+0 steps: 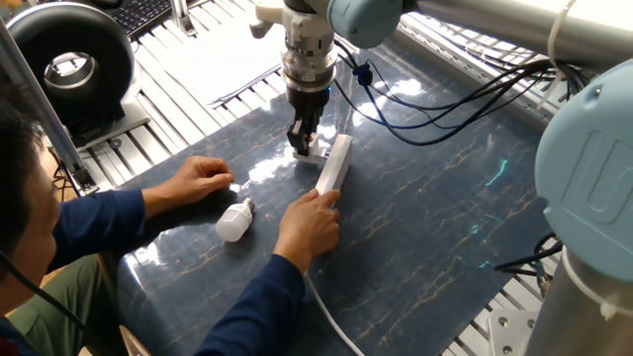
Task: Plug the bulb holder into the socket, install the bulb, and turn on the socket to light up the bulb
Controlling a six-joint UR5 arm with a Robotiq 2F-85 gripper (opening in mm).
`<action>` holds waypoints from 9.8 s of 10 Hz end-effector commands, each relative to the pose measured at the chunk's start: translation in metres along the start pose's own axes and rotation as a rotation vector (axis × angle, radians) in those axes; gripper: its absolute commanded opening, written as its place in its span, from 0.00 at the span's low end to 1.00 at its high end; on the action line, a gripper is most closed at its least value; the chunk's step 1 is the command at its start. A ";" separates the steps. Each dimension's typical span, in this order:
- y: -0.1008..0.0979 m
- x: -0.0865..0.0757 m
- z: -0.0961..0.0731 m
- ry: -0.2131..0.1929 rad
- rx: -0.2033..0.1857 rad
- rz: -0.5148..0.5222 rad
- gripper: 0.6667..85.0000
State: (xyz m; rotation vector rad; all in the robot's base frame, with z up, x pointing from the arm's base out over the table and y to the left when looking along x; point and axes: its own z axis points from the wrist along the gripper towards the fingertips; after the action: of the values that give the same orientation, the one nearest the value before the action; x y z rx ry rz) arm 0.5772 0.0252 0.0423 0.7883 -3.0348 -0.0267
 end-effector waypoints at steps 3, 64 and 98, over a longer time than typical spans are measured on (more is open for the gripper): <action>0.003 -0.004 -0.001 -0.016 -0.017 -0.005 0.01; -0.001 0.014 0.016 -0.094 -0.075 0.018 0.01; 0.013 -0.043 -0.036 -0.069 -0.088 0.013 1.00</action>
State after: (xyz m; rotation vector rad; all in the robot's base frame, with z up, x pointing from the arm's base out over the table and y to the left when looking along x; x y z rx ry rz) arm 0.6018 0.0515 0.0570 0.8174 -3.1002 -0.2024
